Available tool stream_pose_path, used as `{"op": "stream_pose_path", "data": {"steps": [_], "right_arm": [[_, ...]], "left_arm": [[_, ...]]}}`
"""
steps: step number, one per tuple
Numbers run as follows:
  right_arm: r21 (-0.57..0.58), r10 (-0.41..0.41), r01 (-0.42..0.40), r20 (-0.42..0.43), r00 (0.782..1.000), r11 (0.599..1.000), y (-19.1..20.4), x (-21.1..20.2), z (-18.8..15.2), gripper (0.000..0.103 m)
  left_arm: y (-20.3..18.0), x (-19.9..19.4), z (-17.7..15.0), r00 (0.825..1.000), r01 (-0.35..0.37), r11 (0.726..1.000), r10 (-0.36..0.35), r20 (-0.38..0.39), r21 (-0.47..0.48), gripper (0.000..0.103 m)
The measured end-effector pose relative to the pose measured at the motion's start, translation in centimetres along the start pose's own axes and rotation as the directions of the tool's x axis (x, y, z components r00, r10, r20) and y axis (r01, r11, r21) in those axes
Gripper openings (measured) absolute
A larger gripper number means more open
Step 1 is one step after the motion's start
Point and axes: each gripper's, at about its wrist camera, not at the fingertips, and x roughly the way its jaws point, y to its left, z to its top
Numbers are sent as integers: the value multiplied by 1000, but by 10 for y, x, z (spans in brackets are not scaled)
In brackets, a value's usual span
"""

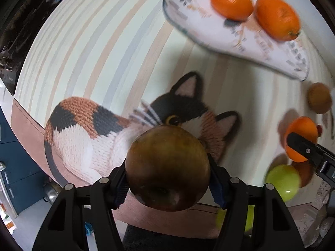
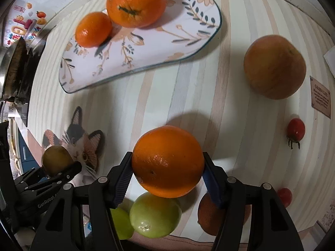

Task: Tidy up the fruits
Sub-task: 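Place the pear on the plate with the left tool while the right tool places the orange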

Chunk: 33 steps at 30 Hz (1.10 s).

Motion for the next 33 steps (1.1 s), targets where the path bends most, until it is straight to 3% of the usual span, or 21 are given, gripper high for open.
{"op": "stream_pose_path", "data": {"steps": [6,12,17,22,30,33], "right_arm": [[77,111,-117,81,991,990,-15,-49,29,65],[186,143,-173,166,976,967,-34,-82,96,65],[292,143,-181,149,978,939,-53,-67,149,65],[349,120,-153,114,986,925,-64,-44,178,65],[380,109,-141,106,988,914,-69,-28,188,67],[362,101,-135,112,989,922,-65,-26,189,75]], "left_arm": [[-14,-52,22,994,76,997,-77,80,14,62],[-25,-76,74,990,85,996,-88,114,31,62],[-23,-59,120,995,56,998,-57,83,18,62],[-19,-41,144,998,38,999,-38,43,8,62],[-19,-16,152,1000,26,1000,-26,-17,7,62],[-17,-10,151,999,38,999,-38,-39,1,64]]}}
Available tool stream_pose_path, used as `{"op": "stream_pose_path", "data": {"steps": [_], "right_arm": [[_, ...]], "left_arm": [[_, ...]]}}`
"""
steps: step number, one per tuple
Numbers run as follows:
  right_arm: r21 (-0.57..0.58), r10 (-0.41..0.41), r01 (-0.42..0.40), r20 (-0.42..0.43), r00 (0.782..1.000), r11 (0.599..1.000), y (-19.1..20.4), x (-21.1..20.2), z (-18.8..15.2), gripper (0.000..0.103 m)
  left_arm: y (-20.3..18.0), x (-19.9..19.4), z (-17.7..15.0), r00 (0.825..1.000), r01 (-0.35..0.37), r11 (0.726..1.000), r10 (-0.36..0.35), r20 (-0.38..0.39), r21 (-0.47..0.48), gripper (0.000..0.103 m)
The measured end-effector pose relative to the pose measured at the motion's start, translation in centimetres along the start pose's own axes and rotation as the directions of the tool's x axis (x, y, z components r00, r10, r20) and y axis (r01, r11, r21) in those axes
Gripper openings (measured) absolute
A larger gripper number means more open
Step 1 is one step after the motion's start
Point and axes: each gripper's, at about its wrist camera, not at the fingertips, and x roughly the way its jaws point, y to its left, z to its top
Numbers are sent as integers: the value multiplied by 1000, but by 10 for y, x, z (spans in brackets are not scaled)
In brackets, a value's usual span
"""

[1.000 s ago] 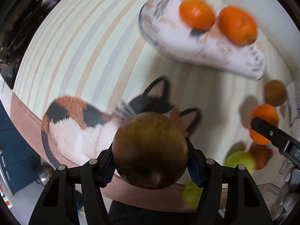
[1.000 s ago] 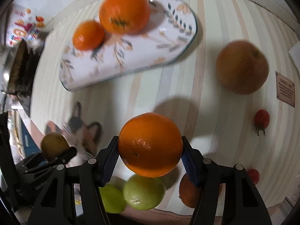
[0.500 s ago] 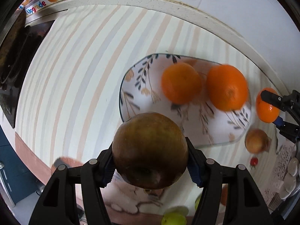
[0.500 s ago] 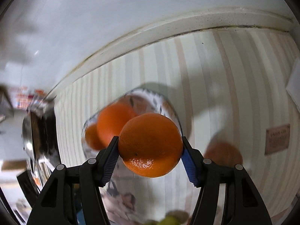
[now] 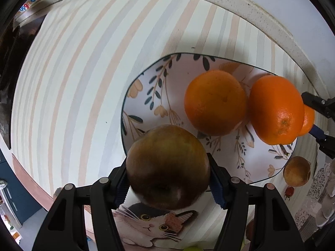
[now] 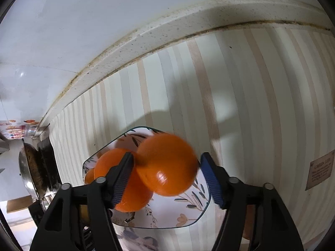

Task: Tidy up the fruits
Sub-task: 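Place the pear on the plate with the left tool while the right tool places the orange, then grasp a green apple with the left tool while the right tool grasps a red apple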

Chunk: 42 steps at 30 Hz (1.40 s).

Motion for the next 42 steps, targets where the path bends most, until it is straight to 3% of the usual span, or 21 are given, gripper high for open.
{"op": "stream_pose_path", "data": {"steps": [6,9,13,15,21,27,42], "right_arm": [[-16,-2,2,-1,1000,1000,3,-5,-4,78],[-39,-1,2,8,1000,999,6,-13,-12,79],[-135,-32,36,28,999,990,19,-28,-32,83],[-198,-53,60,44,998,978,29,-35,-47,94],[-361,-114,148,115,987,921,50,-54,-98,96],[-425,-135,193,162,977,885,57,-72,-142,96],[-476,-78,220,300,951,851,64,-156,-219,96]], "left_arm": [[0,-7,-7,999,25,1000,-26,31,5,65],[-1,-17,-9,998,45,999,-45,45,-5,76],[3,-31,-17,997,26,1000,-26,76,-3,80],[6,-39,-26,995,20,1000,-20,97,-1,80],[10,-63,-46,988,-5,1000,4,155,11,80],[4,-90,-73,971,-43,998,32,239,42,80],[5,-156,-147,928,-5,997,-24,371,76,80]]}}
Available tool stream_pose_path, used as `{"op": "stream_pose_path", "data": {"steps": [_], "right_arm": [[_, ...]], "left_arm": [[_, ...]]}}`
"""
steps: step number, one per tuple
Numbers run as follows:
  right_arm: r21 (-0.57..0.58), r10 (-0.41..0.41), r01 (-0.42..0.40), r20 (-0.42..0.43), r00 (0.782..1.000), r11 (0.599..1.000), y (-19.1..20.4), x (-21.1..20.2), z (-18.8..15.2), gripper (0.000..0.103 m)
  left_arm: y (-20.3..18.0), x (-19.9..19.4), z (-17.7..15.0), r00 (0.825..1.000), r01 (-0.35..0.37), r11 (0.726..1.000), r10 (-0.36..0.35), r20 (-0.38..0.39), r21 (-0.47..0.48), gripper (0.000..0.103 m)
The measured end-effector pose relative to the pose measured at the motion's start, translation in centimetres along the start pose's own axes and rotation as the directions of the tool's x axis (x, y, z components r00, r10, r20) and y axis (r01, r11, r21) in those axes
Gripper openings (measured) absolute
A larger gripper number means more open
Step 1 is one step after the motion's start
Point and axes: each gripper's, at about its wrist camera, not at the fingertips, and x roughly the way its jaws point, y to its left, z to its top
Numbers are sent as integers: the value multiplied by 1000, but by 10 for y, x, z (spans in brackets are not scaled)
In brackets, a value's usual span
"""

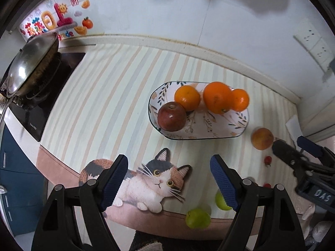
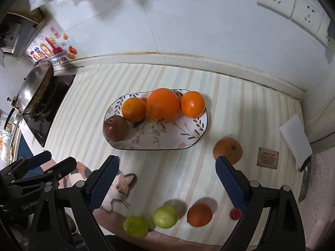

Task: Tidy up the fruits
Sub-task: 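Grasp a green apple with the left tool while the right tool grasps a red apple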

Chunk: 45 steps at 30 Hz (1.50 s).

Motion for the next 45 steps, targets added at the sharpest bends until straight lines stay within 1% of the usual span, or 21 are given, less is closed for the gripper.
{"op": "stream_pose_path", "data": {"steps": [3,11,14,18,20,22,24,26,27,29,30,31,32,34,38,39,40,41,42,43,45], "right_arm": [[-3,7,-7,15,1000,1000,4,-17,-12,96],[-32,5,-2,72,997,999,11,-61,-31,96],[-28,15,-12,83,996,1000,11,-71,-35,96],[-12,29,-28,89,996,1000,9,-79,-38,96],[-2,32,-32,87,996,999,5,-79,-40,96],[14,30,-31,82,996,999,-2,-75,-42,96],[44,27,-29,54,998,999,-13,-67,-46,96],[67,20,-22,22,1000,998,-26,-55,-50,96],[74,16,-17,11,1000,997,-31,-50,-52,96],[106,12,-9,-27,1000,994,-45,-34,-58,96],[121,16,-11,-43,999,993,-52,-27,-61,95],[141,24,-14,-64,998,990,-59,-19,-64,95],[158,33,-20,-79,996,987,-66,-12,-67,93],[181,38,-19,-102,994,983,-77,0,-71,91],[223,50,-20,-132,990,975,-91,18,-77,91],[231,54,-21,-135,989,973,-93,22,-78,91],[239,56,-21,-142,988,971,-96,26,-78,91],[246,59,-22,-145,988,969,-98,29,-77,91],[251,61,-23,-146,987,968,-101,32,-75,91],[259,61,-21,-147,987,966,-104,35,-74,91],[276,62,-19,-147,987,961,-111,45,-68,91]], "left_arm": [[-3,-16,-6,1000,10,1000,-10,22,7,80],[-8,-45,-21,997,36,999,-37,62,23,80],[-11,-55,-25,996,38,999,-41,78,32,80],[-13,-59,-29,996,40,999,-43,82,34,80],[-16,-55,-31,997,46,998,-48,66,39,80],[-18,-46,-35,998,57,998,-58,33,39,80],[-24,-26,-41,997,65,996,-63,-39,57,80],[-31,-3,-49,993,63,995,-55,-108,79,80],[-35,11,-54,987,72,993,-58,-149,90,80],[-43,39,-65,968,99,990,-72,-240,102,80],[-46,56,-71,949,136,986,-103,-297,92,80],[-48,75,-78,924,154,985,-117,-363,75,80],[-49,88,-83,905,169,984,-131,-406,61,80],[-51,114,-93,870,175,984,-139,-473,33,80],[-56,149,-107,831,159,987,-121,-544,24,80],[-58,155,-109,823,160,987,-121,-555,21,80],[-58,160,-111,817,159,987,-121,-564,19,73],[-60,164,-113,812,159,987,-119,-571,20,59],[-61,167,-115,809,165,986,-124,-575,20,58],[-61,167,-116,809,168,986,-127,-574,18,58],[-65,164,-116,828,162,985,-109,-550,49,57]]}}
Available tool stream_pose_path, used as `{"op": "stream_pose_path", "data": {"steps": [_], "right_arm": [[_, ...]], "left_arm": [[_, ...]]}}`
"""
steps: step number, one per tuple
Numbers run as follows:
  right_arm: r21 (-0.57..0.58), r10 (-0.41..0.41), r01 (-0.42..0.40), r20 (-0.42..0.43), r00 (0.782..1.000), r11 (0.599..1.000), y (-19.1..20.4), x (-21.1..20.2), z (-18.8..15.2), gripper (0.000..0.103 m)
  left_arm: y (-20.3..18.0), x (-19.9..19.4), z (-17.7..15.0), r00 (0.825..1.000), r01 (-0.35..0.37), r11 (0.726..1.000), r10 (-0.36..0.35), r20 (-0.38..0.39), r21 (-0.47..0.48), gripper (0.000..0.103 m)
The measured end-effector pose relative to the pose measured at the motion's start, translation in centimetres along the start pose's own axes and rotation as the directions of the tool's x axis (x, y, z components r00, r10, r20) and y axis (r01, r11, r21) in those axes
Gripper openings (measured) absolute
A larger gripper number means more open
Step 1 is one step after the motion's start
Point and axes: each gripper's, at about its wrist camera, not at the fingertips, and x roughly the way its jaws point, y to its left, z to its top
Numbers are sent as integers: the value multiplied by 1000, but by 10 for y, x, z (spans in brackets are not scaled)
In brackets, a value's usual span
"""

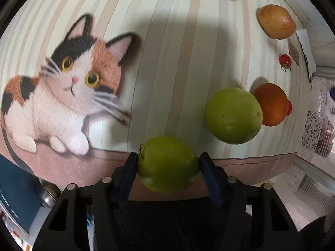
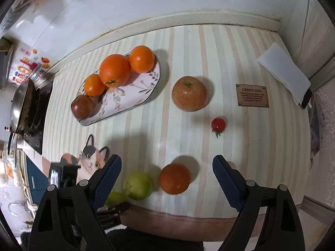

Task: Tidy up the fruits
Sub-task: 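Grasp a green apple with the left tool while the right tool grasps a red apple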

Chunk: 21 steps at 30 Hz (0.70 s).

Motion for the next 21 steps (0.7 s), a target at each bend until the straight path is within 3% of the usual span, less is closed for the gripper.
{"op": "stream_pose_path", "data": {"steps": [4,10,12,15,21], "right_arm": [[38,-5,5,3,1000,999,-9,22,27,90],[75,-39,41,-31,999,996,-16,70,79,86],[72,-66,70,-49,997,995,-16,84,91,78],[49,-102,106,-80,992,993,-15,101,99,69],[-37,-92,89,-106,990,995,-1,109,95,68]], "left_arm": [[5,-9,7,997,-49,999,49,55,0,57],[40,-30,37,986,-97,991,109,128,-98,57],[50,-33,47,984,-98,987,115,134,-128,57],[60,-37,55,986,-69,985,91,138,-159,57],[57,-38,62,984,-75,985,98,149,-153,57]]}}
